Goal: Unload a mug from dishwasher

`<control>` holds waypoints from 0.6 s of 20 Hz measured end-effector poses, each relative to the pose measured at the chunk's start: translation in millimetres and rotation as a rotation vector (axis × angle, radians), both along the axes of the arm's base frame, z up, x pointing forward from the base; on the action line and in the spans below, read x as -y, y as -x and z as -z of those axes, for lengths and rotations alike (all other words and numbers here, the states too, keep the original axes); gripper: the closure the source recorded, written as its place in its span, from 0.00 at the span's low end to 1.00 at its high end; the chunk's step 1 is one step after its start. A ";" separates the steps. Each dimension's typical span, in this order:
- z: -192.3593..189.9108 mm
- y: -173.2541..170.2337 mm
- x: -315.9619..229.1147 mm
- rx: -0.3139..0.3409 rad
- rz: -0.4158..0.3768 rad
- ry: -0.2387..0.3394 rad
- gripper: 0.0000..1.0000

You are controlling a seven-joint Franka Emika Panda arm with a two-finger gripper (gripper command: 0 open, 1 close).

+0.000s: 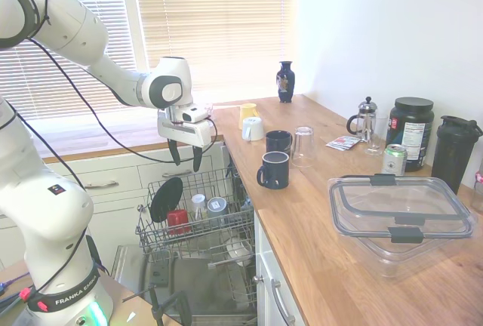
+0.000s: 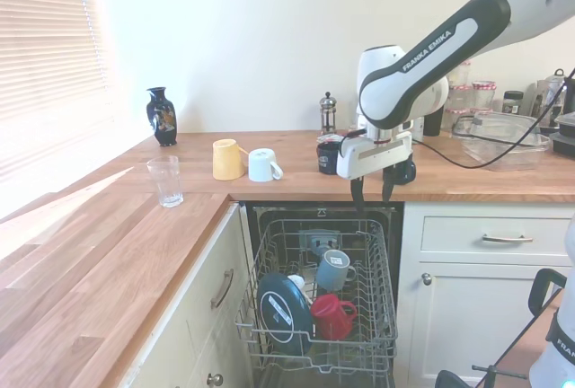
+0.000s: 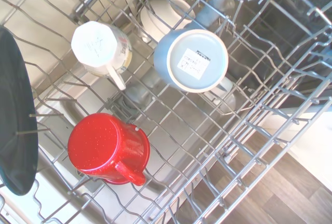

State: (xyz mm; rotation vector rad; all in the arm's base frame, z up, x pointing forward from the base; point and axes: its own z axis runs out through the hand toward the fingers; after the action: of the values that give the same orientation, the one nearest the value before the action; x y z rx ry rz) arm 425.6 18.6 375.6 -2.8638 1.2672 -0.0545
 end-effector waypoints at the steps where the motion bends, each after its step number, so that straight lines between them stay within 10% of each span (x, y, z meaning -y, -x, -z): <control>1: 0.3 -0.2 0.0 0.000 -0.001 0.000 0.00; 12: 43.0 -0.1 -53.6 -0.070 -0.198 0.068 0.00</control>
State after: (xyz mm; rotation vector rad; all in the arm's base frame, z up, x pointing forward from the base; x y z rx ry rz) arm 425.7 72.1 332.6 -3.0590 1.0025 0.0052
